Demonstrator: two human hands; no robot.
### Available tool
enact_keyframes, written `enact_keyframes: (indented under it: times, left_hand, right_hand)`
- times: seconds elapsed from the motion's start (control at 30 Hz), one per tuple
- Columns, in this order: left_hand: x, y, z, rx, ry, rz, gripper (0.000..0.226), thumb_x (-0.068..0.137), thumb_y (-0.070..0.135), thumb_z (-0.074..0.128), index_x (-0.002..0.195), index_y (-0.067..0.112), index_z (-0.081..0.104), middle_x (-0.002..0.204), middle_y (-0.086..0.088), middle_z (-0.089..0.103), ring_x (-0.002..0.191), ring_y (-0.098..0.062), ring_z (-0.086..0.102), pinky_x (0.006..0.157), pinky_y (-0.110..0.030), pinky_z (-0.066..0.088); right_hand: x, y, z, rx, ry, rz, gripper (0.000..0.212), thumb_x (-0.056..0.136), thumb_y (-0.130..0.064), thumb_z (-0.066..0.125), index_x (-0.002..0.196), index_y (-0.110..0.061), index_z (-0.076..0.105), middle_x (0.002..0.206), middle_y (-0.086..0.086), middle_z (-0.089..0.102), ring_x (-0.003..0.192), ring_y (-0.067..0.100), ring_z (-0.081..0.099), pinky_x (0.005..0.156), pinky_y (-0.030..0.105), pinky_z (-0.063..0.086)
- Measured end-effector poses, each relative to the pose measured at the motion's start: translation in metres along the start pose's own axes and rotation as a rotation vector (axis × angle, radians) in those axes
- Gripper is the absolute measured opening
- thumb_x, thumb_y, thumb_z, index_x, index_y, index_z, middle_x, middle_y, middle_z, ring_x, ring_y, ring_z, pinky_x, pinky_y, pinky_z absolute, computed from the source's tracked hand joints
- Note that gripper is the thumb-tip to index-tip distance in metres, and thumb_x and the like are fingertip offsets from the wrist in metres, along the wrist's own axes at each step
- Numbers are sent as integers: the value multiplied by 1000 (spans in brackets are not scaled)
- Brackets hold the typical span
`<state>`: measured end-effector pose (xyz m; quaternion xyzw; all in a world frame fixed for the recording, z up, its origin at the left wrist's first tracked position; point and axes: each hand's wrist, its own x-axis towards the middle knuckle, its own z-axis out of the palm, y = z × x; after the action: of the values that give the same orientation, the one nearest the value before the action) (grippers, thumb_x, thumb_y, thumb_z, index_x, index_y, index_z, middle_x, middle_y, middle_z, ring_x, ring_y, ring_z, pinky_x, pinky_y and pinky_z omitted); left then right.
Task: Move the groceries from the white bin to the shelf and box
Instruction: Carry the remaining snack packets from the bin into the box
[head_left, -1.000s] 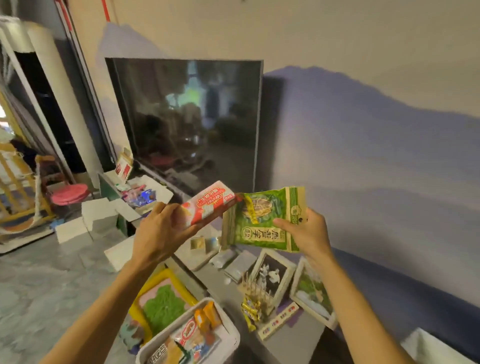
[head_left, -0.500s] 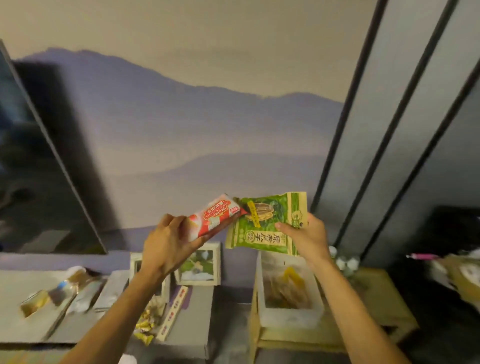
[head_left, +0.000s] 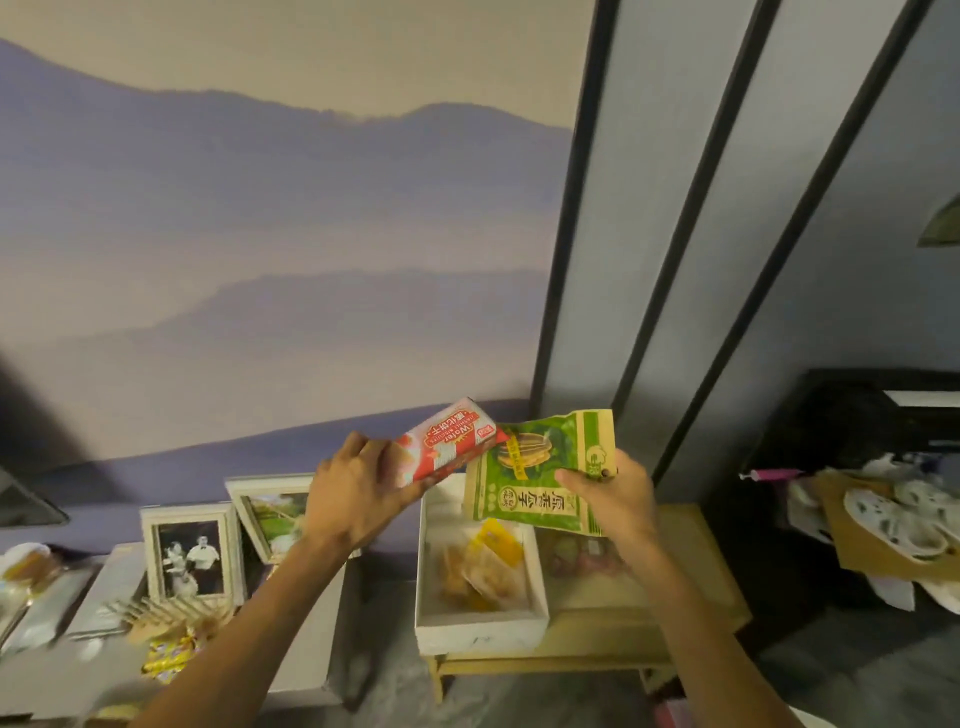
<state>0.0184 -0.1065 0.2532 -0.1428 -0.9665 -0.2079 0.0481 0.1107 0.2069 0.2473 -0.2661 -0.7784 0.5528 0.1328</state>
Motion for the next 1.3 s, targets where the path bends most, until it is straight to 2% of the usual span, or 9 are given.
enact_keyframes:
  times: [0.2,0.4,0.5,0.57,0.73,0.8,0.87,1.1,1.3]
  left_hand:
    - [36,-3,62,110,-79,-6,108,63,109,30,136,33,57,130,4,58,107,-24,69,95,-48,59]
    - [71,-12,154,100,-183,-93,95,73,100,44,135,30,57,129,2,58,112,-26,65,98,-47,56]
    - [62,-12,198,52,-167,-218,101,74,102,39,134,24,58,125,0,59,113,-28,65,101,-50,55]
    - [50,-13,225,18,-168,-305,104,73,102,37,138,23,55,128,-1,59,118,-28,64,103,-51,54]
    - [30,-8,273,-45,-158,-429,98,79,90,55,145,18,44,136,-6,58,125,-29,60,107,-48,50]
    - [29,-4,285,-33,-151,-458,95,82,84,59,143,14,44,135,-9,57,125,-29,58,108,-46,50]
    - [27,0,294,-10,-144,-463,96,82,83,61,143,11,42,135,-11,56,125,-30,58,108,-45,51]
    - [9,6,323,-85,-224,-623,100,87,82,56,149,7,35,148,-18,43,139,-35,49,108,-45,53]
    - [-4,-9,334,-93,-172,-571,96,86,76,65,148,7,39,147,-20,45,137,-37,52,105,-49,56]
  right_hand:
    - [39,64,34,-164,-51,146,28,83,-27,90,97,-32,66,90,-10,76,82,8,76,71,34,65]
    - [67,142,88,-203,-6,284,29,85,-31,88,103,-23,66,90,-11,72,75,-3,67,53,8,51]
    - [65,174,125,-246,107,325,45,79,-49,87,109,-28,60,105,-6,71,99,17,71,90,39,60]
    - [59,183,147,-225,194,347,55,80,-48,87,121,-24,60,116,2,70,110,27,68,99,49,53]
    - [45,184,180,-29,344,422,61,89,-16,85,138,5,55,131,20,64,125,37,60,85,10,30]
    - [37,191,192,1,373,369,67,92,-22,81,142,11,50,138,28,60,130,43,56,80,0,21]
    - [30,196,202,39,400,353,77,94,-40,74,146,10,47,142,29,58,132,46,56,88,9,28]
    - [25,227,218,-4,328,432,83,88,-55,77,147,-3,50,133,18,67,119,36,67,88,31,49]
    - [26,235,220,-207,167,505,60,96,-44,74,136,-2,55,120,13,73,104,31,74,65,19,43]
